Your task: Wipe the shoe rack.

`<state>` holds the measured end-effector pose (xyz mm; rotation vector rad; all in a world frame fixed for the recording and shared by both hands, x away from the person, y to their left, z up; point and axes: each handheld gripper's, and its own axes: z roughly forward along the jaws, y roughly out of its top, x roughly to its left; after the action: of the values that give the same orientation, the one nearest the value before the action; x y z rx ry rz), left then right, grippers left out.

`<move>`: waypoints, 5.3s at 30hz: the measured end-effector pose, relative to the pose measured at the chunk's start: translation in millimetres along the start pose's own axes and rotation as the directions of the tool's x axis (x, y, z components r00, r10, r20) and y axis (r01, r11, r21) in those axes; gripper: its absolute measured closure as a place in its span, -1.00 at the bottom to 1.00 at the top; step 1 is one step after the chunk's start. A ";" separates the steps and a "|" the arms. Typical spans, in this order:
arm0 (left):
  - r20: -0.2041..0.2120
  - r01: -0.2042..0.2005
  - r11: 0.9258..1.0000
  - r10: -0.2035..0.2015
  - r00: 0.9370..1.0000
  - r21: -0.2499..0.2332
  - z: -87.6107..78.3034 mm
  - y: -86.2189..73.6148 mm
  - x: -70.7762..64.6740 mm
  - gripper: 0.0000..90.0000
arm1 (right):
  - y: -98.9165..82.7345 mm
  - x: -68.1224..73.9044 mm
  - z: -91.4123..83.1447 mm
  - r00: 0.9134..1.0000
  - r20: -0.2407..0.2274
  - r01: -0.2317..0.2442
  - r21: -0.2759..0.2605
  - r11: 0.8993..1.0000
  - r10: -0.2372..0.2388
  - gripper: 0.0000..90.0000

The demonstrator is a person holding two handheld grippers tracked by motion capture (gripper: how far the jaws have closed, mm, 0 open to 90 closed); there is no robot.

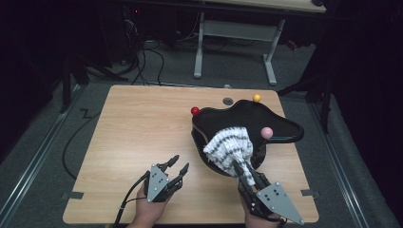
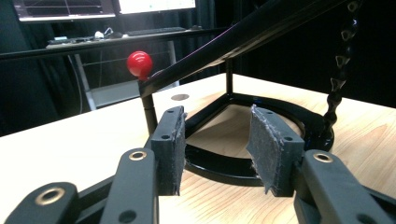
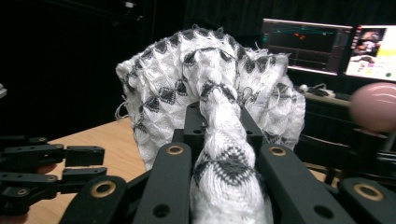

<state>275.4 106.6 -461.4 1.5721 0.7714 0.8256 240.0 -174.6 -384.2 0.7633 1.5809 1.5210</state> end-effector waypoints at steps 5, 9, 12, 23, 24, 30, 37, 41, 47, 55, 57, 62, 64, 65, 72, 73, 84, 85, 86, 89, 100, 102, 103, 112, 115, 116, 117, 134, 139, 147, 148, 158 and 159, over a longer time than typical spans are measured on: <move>0.002 0.011 1.000 -0.011 1.000 0.009 1.2 -2.5 2.5 0.24 | -0.6 0.4 3.2 1.000 -0.006 -0.001 -0.003 1.000 0.001 0.78; 0.014 0.021 1.000 -0.021 1.000 0.018 5.1 -4.6 2.8 0.24 | -0.9 -15.5 -1.4 0.998 0.060 -0.023 -0.001 1.000 0.023 0.78; 0.024 0.024 1.000 -0.024 0.999 0.008 7.4 -2.6 1.2 0.24 | -5.8 -35.2 -6.3 0.991 0.125 -0.059 0.015 0.998 0.056 0.78; 0.014 0.026 1.000 -0.026 1.000 0.008 6.0 -2.1 2.1 0.24 | -25.9 -69.3 -1.2 0.978 0.166 -0.137 0.053 0.989 0.126 0.78; 0.013 0.030 1.000 -0.030 0.999 0.009 6.0 -2.0 2.8 0.24 | -27.7 -69.1 -0.5 0.978 0.164 -0.138 0.055 0.989 0.128 0.78; 0.025 0.036 0.999 -0.036 0.999 0.004 10.8 -0.6 0.9 0.24 | -40.5 -68.7 -3.0 0.979 0.171 -0.131 0.095 0.987 0.113 0.78; 0.051 0.027 1.000 -0.027 0.998 0.003 17.2 0.9 -6.0 0.24 | -55.3 -68.7 -6.1 0.977 0.186 -0.139 0.158 0.978 0.109 0.79; 0.056 0.030 1.000 -0.030 0.998 0.002 17.6 1.3 -6.2 0.24 | -58.3 -69.5 -6.1 0.975 0.189 -0.153 0.173 0.973 0.120 0.79; 0.061 0.037 0.999 -0.037 0.997 0.008 19.3 2.1 -5.4 0.24 | -30.1 -61.6 -14.8 0.982 0.166 -0.105 0.082 0.991 0.090 0.79; 0.066 -0.048 0.999 0.048 0.997 -0.001 47.1 26.3 -16.1 0.06 | -46.7 -71.0 -12.8 0.975 0.204 -0.122 0.152 0.981 0.090 0.79; 0.069 -0.053 0.999 0.053 0.996 -0.013 55.1 36.1 -17.0 -0.02 | -53.7 -76.5 -13.2 0.970 0.222 -0.141 0.172 0.975 0.101 0.79; 0.105 -0.066 0.996 0.072 0.992 -0.057 65.4 54.8 -23.5 -0.05 | -58.5 -83.3 -18.2 0.962 0.245 -0.162 0.176 0.971 0.116 0.79; 0.128 -0.065 0.996 0.073 0.989 -0.068 66.6 56.4 -28.2 0.00 | -54.4 -83.0 -21.6 0.963 0.246 -0.155 0.160 0.975 0.112 0.79; 0.127 -0.073 0.995 0.081 0.989 -0.069 66.9 56.9 -31.9 0.02 | -52.6 -82.5 -22.9 0.963 0.247 -0.150 0.154 0.977 0.109 0.79; 0.203 -0.067 0.993 0.085 0.976 -0.093 70.5 57.9 -62.9 0.12 | -32.9 -83.3 -39.3 0.958 0.266 -0.139 0.085 0.987 0.112 0.79; 0.218 -0.070 0.993 0.089 0.972 -0.096 73.0 58.1 -70.0 0.13 | -30.0 -84.2 -42.6 0.956 0.271 -0.139 0.073 0.988 0.115 0.79; 0.314 -0.057 0.996 0.075 0.946 -0.067 82.4 54.3 -104.9 0.16 | -0.9 -77.7 -57.5 0.959 0.271 -0.087 -0.019 0.996 0.089 0.79; 0.296 -0.061 0.996 0.077 0.952 -0.062 77.9 50.5 -96.3 0.16 | -1.9 -74.1 -54.6 0.962 0.260 -0.081 -0.012 0.997 0.082 0.79; 0.275 -0.063 0.996 0.076 0.958 -0.056 72.9 46.0 -86.3 0.16 | -3.5 -69.8 -51.2 0.966 0.248 -0.080 -0.003 0.997 0.079 0.79; 0.208 -0.061 0.998 0.065 0.976 -0.025 57.6 29.6 -51.3 0.15 | -9.0 -56.3 -40.0 0.975 0.213 -0.065 0.024 0.998 0.058 0.79; 0.073 0.038 0.995 -0.045 0.996 0.094 84.3 -12.5 21.3 0.08 | -25.1 -23.7 -8.7 0.989 0.145 -0.018 0.102 0.995 0.003 0.79; 0.069 0.029 0.992 -0.037 0.997 0.123 105.8 -16.8 22.5 0.07 | -24.8 -26.2 -10.8 0.989 0.149 -0.022 0.097 0.995 0.008 0.79; 0.065 0.037 0.990 -0.046 0.997 0.140 113.9 -18.2 23.7 0.06 | -25.0 -28.0 -12.8 0.988 0.156 -0.025 0.094 0.995 0.010 0.79; 0.071 0.090 0.974 -0.107 0.992 0.207 164.1 -17.8 26.0 0.09 | -24.2 -36.5 -22.5 0.985 0.170 -0.030 0.068 0.997 0.018 0.79; 0.070 0.084 0.980 -0.098 0.993 0.183 170.5 -15.8 20.4 0.30 | -24.1 -39.3 -24.7 0.984 0.179 -0.035 0.063 0.997 0.023 0.79; 0.061 0.073 0.980 -0.085 0.995 0.183 171.4 -16.0 17.4 0.41 | -24.1 -40.1 -25.2 0.983 0.182 -0.036 0.062 0.997 0.024 0.79; 0.047 0.072 0.980 -0.082 0.996 0.184 171.2 -16.2 15.6 0.49 | -24.3 -41.0 -25.8 0.982 0.187 -0.036 0.061 0.997 0.024 0.79; 0.157 -0.070 0.982 0.042 0.987 0.177 78.0 -24.5 -25.1 0.63 | -33.0 -72.4 -37.0 0.959 0.276 -0.073 0.026 0.997 0.063 0.79; 0.156 -0.071 0.984 0.045 0.987 0.162 65.8 -27.3 -35.7 0.62 | -45.7 -52.1 -16.6 0.981 0.190 -0.053 0.093 0.994 0.035 0.79; 0.171 -0.069 0.984 0.041 0.984 0.162 59.3 -27.2 -47.4 0.62 | -67.4 -16.2 10.9 0.999 0.039 -0.028 0.154 0.988 0.022 0.79; 0.172 -0.068 0.984 0.039 0.984 0.163 58.8 -27.2 -47.3 0.62 | -68.6 -13.6 11.9 0.999 0.024 -0.033 0.156 0.987 0.030 0.79; 0.181 -0.077 0.985 0.048 0.982 0.157 57.2 -28.0 -48.2 0.62 | -68.2 -9.4 10.8 0.999 0.038 -0.013 0.147 0.989 0.008 0.79; 0.182 -0.080 0.985 0.051 0.982 0.155 57.0 -28.2 -48.1 0.62 | -65.7 -16.7 8.3 0.998 0.067 -0.028 0.136 0.990 0.019 0.79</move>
<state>296.4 40.2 -500.3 1.7976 0.6733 0.6723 262.1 -191.0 -446.7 0.9019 1.6443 1.4002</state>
